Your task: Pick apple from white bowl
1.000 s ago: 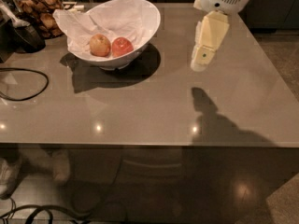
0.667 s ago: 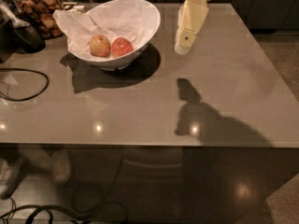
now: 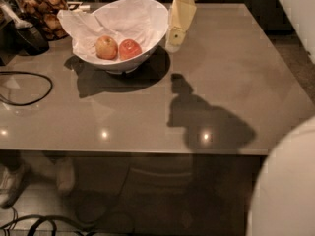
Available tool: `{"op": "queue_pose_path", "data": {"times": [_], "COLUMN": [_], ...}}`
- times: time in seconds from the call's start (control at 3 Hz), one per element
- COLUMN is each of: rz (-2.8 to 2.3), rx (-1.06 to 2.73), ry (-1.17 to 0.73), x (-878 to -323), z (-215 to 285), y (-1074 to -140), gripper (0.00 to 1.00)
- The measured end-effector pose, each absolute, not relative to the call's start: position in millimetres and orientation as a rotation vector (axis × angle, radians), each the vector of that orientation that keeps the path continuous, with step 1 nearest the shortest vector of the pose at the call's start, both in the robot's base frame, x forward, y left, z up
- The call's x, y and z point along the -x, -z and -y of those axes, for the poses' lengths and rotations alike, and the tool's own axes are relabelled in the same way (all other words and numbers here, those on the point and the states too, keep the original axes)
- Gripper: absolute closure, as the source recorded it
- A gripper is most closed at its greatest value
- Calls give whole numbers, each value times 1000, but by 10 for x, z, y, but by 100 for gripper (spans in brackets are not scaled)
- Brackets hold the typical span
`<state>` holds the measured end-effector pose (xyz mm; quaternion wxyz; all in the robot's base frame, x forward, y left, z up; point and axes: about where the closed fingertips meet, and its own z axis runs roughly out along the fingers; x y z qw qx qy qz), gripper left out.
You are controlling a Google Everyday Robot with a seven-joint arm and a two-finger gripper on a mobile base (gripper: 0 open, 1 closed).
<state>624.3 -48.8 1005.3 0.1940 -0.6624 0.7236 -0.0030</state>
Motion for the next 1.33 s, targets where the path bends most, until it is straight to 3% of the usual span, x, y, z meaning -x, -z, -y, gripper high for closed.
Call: {"op": "queue_pose_path", "data": {"times": [0.67,1.33], "rz": [-1987,-1988], "rx": [1892,1876], "ry": [-9,-14], "x": [-6858,-7179], "z": [43,-103], "y": [-9904,-9757], "gripper": [0,14]}}
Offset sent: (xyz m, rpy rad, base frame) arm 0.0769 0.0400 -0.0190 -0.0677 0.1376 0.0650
